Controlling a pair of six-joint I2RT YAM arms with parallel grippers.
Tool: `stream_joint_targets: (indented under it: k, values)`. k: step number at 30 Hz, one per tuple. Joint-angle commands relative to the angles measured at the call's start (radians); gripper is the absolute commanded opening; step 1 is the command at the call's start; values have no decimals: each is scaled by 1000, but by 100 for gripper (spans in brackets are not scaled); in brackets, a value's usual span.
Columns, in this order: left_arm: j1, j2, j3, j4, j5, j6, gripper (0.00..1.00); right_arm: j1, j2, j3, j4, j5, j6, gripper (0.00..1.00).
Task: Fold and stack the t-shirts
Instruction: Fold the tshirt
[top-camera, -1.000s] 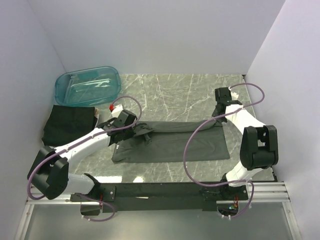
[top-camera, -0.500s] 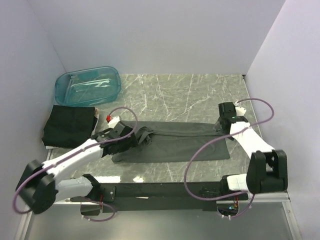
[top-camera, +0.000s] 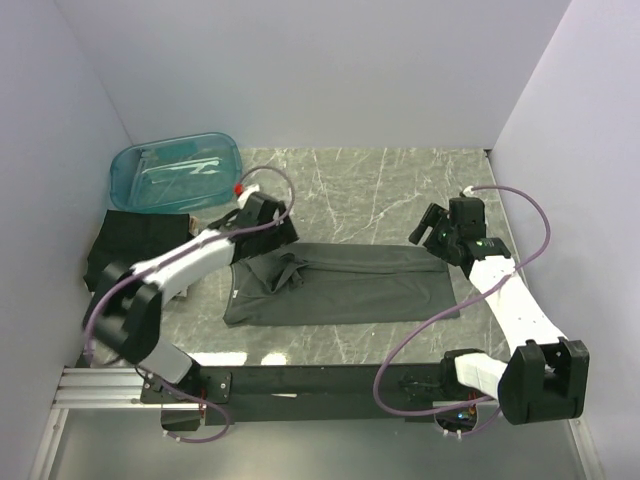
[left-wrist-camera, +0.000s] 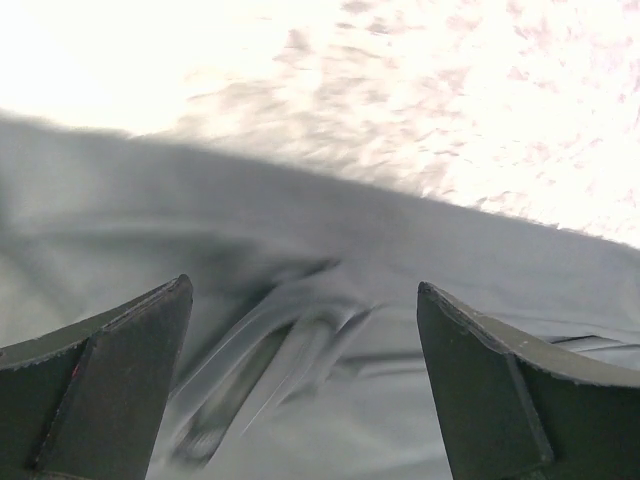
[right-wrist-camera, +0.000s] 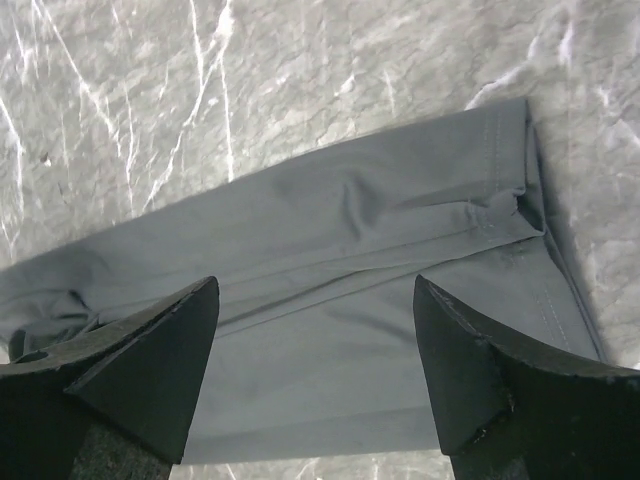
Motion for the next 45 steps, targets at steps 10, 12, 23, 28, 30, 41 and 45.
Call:
stream_joint_targets:
  k: [10,12,23,28,30,41,45]
  values:
    - [-122,107,3,115,131,37,99,6,-7,-46,28,-26,-33,85]
    - [-148,95,-11,91,79,10,99,6,-7,-50,31,-22,-33,85]
    - [-210,171,-91,36,4,-9,99,4,27,-62,54,-31,-52,86]
    - [-222,207,-117,40,8,3,99,4,76,-43,58,-26,-53,86]
    - [-225,202,-115,37,5,9,99,4,97,-36,69,-37,-53,86]
    - [-227,55,-11,-12,-12,45,99,6,289,103,117,-74,-52,86]
    - [-224,-15,-26,-23,-15,39,99,6,388,128,98,-60,-44,86]
